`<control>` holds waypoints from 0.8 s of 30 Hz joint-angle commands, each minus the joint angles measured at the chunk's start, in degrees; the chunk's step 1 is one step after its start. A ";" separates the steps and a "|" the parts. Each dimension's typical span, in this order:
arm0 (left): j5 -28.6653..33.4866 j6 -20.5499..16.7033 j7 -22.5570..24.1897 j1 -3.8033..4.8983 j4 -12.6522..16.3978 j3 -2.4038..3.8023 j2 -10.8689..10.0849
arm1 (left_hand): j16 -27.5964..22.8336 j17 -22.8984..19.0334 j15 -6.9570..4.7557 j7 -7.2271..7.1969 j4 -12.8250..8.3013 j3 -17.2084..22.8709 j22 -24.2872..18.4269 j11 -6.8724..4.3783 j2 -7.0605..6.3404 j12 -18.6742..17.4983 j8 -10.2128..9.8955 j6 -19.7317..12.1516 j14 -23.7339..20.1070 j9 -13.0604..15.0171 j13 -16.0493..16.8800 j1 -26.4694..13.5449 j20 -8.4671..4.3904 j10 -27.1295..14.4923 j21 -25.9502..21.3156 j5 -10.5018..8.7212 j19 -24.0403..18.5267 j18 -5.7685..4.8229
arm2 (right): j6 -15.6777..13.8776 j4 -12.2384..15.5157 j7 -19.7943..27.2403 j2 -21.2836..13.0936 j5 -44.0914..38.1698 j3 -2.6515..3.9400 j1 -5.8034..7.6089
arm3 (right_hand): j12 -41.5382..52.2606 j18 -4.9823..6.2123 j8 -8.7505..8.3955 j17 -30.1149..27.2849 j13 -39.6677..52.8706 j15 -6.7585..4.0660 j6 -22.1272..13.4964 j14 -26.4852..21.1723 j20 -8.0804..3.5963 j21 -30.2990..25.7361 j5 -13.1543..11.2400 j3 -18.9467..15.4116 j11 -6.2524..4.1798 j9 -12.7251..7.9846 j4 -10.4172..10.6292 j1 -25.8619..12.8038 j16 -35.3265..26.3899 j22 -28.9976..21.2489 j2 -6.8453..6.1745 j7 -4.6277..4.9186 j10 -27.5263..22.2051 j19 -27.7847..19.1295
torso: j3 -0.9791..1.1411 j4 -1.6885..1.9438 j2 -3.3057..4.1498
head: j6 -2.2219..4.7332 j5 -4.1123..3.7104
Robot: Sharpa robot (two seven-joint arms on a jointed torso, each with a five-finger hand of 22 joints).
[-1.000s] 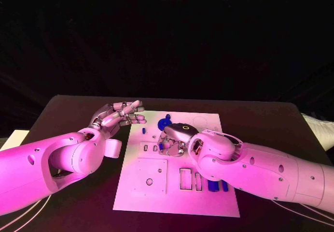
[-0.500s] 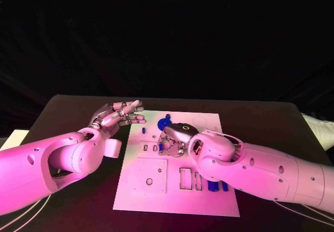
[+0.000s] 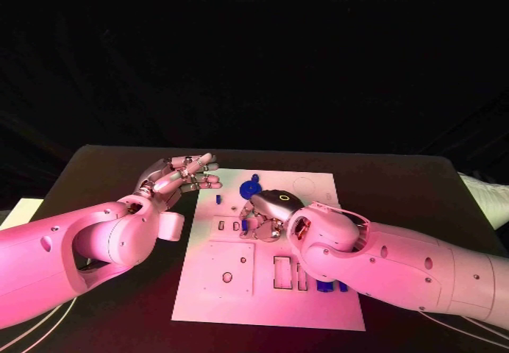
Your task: Assemble the parts on the task board
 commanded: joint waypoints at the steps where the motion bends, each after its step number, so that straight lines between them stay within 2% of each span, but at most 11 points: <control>1: 0.10 1.36 0.36 0.01 -0.05 0.02 0.07 | -0.31 0.08 0.24 0.22 -0.32 0.01 -0.07 0.00 0.65 -0.27 -0.38 0.06 0.04 -0.07 0.09 0.09 0.29 0.18 0.27 0.17 -0.13 1.07 | -5.47 0.72 0.92 -0.34 -0.59 -0.04 -0.27 | -0.19 -0.73 -0.14 8.96 3.00 0.36 -0.47 4.75 0.45 -0.34 0.01 -0.55 0.12 -0.10 0.08 -0.45 -0.24 3.94 -0.50 -0.14 -0.29 1.34 | 0.07 0.02 0.02 | -0.02 0.02; 7: -0.57 1.24 -0.57 0.01 -0.35 0.02 0.00 | -0.12 0.41 0.06 0.02 -0.50 0.08 0.01 -0.16 0.66 -0.20 -0.37 0.25 0.59 -0.05 0.14 0.13 0.19 0.44 0.49 0.15 0.17 1.13 | -13.44 2.84 7.66 -2.06 1.54 0.05 -0.59 | -0.04 -0.71 0.02 9.31 2.87 0.48 -0.97 4.82 0.59 -0.40 0.76 -2.79 0.23 -0.17 1.66 -1.19 -0.10 3.87 -1.56 -0.06 -0.29 1.32 | 0.05 -0.03 0.00 | -0.12 0.14; 10: -3.93 1.49 -2.82 0.01 -0.73 0.02 -0.12 | 2.37 2.52 -1.20 -0.73 -0.88 0.10 0.98 -1.18 0.52 0.37 -0.26 1.08 4.98 0.04 0.47 -0.12 -0.91 2.30 2.62 0.13 2.94 1.29 | -17.01 3.75 14.46 -3.36 5.31 0.38 -0.61 | -0.23 -0.68 -0.30 9.28 2.70 0.58 -1.87 4.81 0.65 -0.50 1.04 -3.33 0.40 -0.37 2.19 -1.09 -0.14 3.71 -1.41 0.17 -0.46 1.24 | 0.06 -0.08 -0.08 | -0.07 0.17; 13: -10.02 2.61 -8.33 0.02 -1.15 0.02 -0.29 | 8.53 7.03 -3.63 -2.23 -0.66 0.08 3.39 -3.25 0.20 2.60 0.35 3.06 13.00 0.35 1.67 -0.92 -3.16 7.71 7.40 0.09 8.47 1.28 | -17.48 4.62 22.85 -5.34 12.26 1.06 -0.39 | -0.85 -0.60 -0.26 8.84 2.19 0.90 -3.29 4.68 0.93 -0.75 1.51 -3.64 0.76 -0.69 2.51 0.12 -0.41 3.29 -0.80 0.57 -1.00 1.02 | 0.06 -0.20 -0.18 | 0.10 0.29; 14: -12.45 2.95 -10.72 0.02 -1.26 0.02 -0.33 | 16.72 14.11 -4.60 -2.91 -0.65 0.23 4.59 -4.15 0.11 3.91 0.72 4.08 16.48 0.55 2.38 -0.99 -4.06 10.38 9.69 0.07 10.85 1.32 | -16.75 4.97 25.18 -6.22 15.05 1.29 -0.21 | -1.11 -0.54 -0.14 8.63 1.99 0.91 -3.14 4.63 0.97 -0.88 1.67 -3.49 0.74 -0.66 2.36 0.75 -0.54 3.05 -0.43 0.55 -1.19 0.91 | 0.06 -0.22 -0.24 | 0.08 0.32; 15: -14.92 3.69 -13.54 0.03 -1.39 0.02 -0.33 | 31.45 27.58 -5.67 -3.79 -0.71 0.36 9.23 -5.14 -0.12 5.57 1.16 5.20 19.01 0.81 3.36 -0.98 -5.09 13.21 14.62 0.02 13.99 0.87 | -15.76 5.33 27.02 -7.17 17.90 1.52 0.05 | -1.68 -0.40 -0.13 8.02 1.58 0.91 -3.16 4.47 0.99 -1.23 1.77 -3.31 0.74 -0.67 2.15 1.38 -0.90 2.37 -0.16 0.56 -1.57 0.59 | 0.06 -0.24 -0.29 | 0.03 0.34; 17: -20.07 6.10 -19.70 0.06 -1.75 0.03 -0.30 | 54.26 49.08 -6.87 -5.24 -0.31 0.11 23.99 -6.82 -0.79 9.17 1.65 6.64 20.01 1.35 6.20 -1.91 -6.54 16.62 27.56 0.13 18.61 -1.14 | -13.69 5.93 29.22 -9.09 23.33 1.88 0.60 | -2.79 -0.14 -0.09 6.93 0.77 0.90 -3.14 4.18 1.01 -1.93 1.87 -2.85 0.73 -0.67 1.72 2.68 -1.57 1.10 0.57 0.58 -2.31 0.01 | 0.10 -0.27 -0.52 | -0.10 0.44; 20: -28.21 10.15 -28.51 0.22 -2.12 0.04 -0.19 | 69.58 64.22 -7.96 -6.94 1.05 -0.88 37.55 -7.41 -1.13 16.97 2.61 8.35 20.60 2.57 13.01 -4.19 -7.43 18.62 38.85 0.06 20.41 -2.90 | -11.18 6.62 30.86 -12.40 31.88 2.46 1.42 | -3.14 -0.08 0.01 6.64 0.45 0.87 -2.94 4.10 1.01 -2.13 2.00 -2.64 0.70 -0.64 1.57 3.27 -1.80 0.81 1.10 0.55 -2.54 -0.13 | 0.14 -0.51 -0.94 | -0.16 0.55; 21: -30.62 11.65 -31.04 0.37 -2.27 0.04 -0.11 | 73.40 68.13 -8.31 -6.87 1.96 -1.53 41.73 -8.01 -0.93 22.52 3.45 9.16 20.96 3.37 18.22 -5.37 -7.58 18.66 42.21 0.04 20.88 -3.43 | -10.79 6.69 31.06 -13.24 33.76 2.64 1.61 | -3.11 -0.08 0.09 6.64 0.44 0.85 -2.76 4.10 1.00 -2.15 2.19 -2.58 0.67 -0.61 1.55 3.39 -1.82 0.80 1.27 0.52 -2.51 -0.13 | 0.16 -0.57 -1.02 | -0.20 0.60; 22: -33.66 13.42 -34.22 0.70 -2.53 0.05 0.04 | 76.56 71.37 -8.88 -7.15 2.70 -2.35 46.20 -8.75 -0.92 32.33 4.37 9.60 21.36 4.43 28.04 -6.17 -7.75 18.12 45.90 0.15 21.29 -4.02 | -10.42 6.71 31.21 -14.28 35.85 2.87 1.87 | -3.08 -0.08 0.19 6.63 0.42 0.82 -2.54 4.10 0.98 -2.17 2.59 -2.53 0.62 -0.57 1.53 3.51 -1.85 0.80 1.46 0.48 -2.47 -0.12 | 0.18 -0.72 -1.24 | -0.36 0.72; 24: -40.27 17.39 -41.03 1.93 -3.35 0.05 0.54 | 78.52 73.42 -8.34 -7.36 4.79 -3.73 54.90 -9.15 -0.02 46.90 6.04 10.27 21.78 6.19 43.14 -8.18 -8.28 18.57 51.94 0.03 23.06 -5.00 | -10.30 6.65 31.28 -16.53 39.87 3.25 2.53 | -3.02 -0.08 0.25 6.57 0.38 0.76 -2.30 4.10 0.92 -2.21 3.42 -2.54 0.57 -0.53 1.56 3.56 -1.92 0.76 1.68 0.42 -2.40 -0.11 | 0.21 -0.83 -1.44 | -0.38 0.83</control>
